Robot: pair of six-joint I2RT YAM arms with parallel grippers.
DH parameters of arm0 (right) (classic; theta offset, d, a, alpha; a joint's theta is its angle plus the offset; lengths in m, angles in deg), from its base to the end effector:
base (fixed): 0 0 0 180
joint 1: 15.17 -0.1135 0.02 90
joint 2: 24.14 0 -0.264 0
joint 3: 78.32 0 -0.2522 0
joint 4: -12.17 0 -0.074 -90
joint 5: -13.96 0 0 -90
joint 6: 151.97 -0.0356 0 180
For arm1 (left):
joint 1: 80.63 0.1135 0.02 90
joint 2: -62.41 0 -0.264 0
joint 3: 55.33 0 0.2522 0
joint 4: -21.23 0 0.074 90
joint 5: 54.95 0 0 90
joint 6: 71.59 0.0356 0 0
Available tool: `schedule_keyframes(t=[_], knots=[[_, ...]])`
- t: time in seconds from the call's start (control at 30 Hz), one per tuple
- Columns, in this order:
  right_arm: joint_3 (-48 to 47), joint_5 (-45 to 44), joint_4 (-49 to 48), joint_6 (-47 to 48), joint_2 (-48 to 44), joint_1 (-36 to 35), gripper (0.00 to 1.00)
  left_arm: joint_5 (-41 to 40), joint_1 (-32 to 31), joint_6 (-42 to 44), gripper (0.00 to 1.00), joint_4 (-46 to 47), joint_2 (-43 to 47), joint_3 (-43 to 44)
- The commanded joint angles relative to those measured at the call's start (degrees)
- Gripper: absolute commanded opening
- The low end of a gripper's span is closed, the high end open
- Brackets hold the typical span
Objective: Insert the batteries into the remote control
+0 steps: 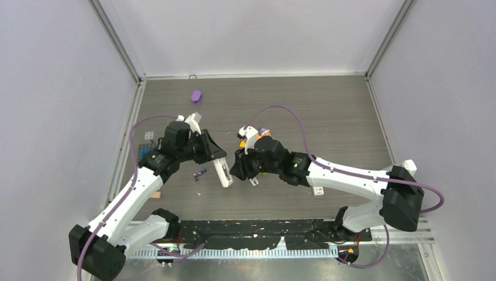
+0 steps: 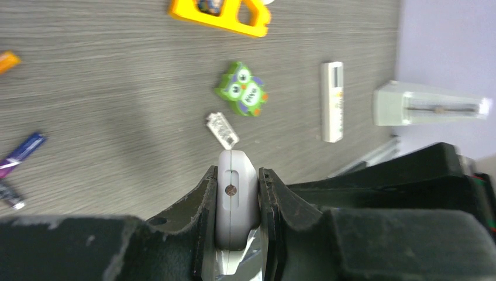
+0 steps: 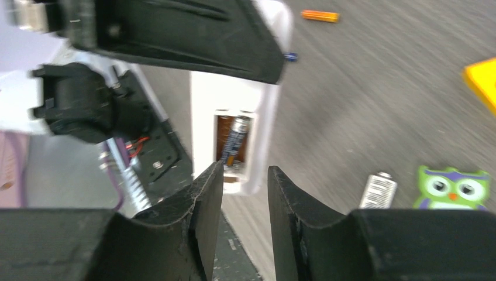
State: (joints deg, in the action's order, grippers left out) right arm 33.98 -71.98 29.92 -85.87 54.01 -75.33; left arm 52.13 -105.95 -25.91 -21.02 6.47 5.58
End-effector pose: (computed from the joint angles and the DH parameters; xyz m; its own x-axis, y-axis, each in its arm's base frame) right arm 0.1522 0.2704 0.2744 -0.5781 -0.1956 -0.7922 -0.7242 0.5704 0.3876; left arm 0.1848 -0.0990 0.2886 -0.8249 -0.3485 -0.4450 0.0611 0.7277 -0.6832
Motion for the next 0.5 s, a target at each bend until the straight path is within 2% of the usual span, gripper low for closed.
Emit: schedule_keyframes(t=[0.0, 0.13, 0.23, 0.47], knots=[[0.3, -13.7, 1.8, -1.4, 0.0, 0.2, 0.40, -14.3, -5.3, 4.4, 0.00, -7.7, -6.7, 6.1], [3.1, -17.9, 3.4, -5.3, -0.5, 1.8, 0.41, -25.0, -10.6, 3.6, 0.00, -12.9, -15.3, 10.9], [4.4, -19.6, 5.4, -7.0, -0.8, 3.7, 0.41, -34.9, -15.9, 2.3, 0.00, -21.2, -22.9, 18.5], [5.7, -19.7, 6.7, -8.8, -1.1, 5.6, 0.41, -43.9, -19.7, -0.4, 0.00, -29.2, -35.9, 26.1]])
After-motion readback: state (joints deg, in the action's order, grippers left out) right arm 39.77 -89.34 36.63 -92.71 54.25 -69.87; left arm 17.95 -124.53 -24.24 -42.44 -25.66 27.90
